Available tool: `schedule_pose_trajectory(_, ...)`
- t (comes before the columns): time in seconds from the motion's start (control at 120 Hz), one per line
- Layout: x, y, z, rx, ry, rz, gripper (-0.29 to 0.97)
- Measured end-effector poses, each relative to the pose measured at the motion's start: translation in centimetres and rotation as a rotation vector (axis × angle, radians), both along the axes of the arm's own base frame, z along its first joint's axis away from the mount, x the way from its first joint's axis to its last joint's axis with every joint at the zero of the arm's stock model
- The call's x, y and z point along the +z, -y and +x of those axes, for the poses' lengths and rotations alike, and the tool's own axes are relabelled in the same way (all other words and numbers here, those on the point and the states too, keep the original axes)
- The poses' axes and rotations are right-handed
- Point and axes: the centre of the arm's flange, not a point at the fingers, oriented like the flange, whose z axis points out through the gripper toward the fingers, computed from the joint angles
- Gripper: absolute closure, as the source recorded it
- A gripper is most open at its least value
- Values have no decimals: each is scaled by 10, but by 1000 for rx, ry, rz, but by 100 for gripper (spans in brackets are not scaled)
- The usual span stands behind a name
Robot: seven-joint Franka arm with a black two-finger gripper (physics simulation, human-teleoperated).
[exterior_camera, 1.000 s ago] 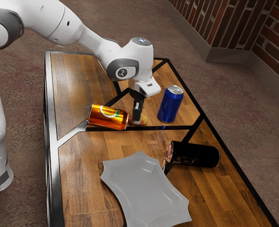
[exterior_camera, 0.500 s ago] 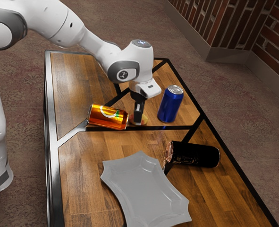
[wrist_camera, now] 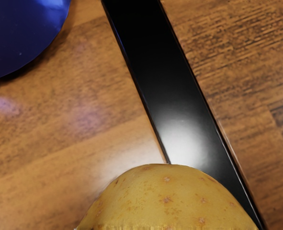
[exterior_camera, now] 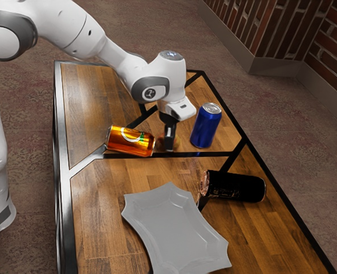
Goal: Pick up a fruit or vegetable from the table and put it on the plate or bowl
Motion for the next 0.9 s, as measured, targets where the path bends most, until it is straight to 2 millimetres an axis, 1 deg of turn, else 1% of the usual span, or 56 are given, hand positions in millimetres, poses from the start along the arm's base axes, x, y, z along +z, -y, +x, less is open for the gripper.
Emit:
schedule_pose_trajectory(0.15,5,2,1,2,15,2,52)
schedule_pose_trajectory(0.308,11,14,1,-10,33,-3,54)
schedule_pose_trajectory(0.433,26,39,-1,-35,62,-14,54)
schedule_pose_trajectory(0.583,52,76,-9,-70,108,-21,54)
schedule_pose_trajectory(0.658,64,109,-15,-108,129,-28,54)
schedule_pose_trajectory(0.783,75,186,-34,-187,141,-55,54)
schedule_pose_trajectory(0.867,80,240,-54,-244,151,-36,54)
schedule_pose_trajectory(0.9,83,258,-63,-258,158,-27,54)
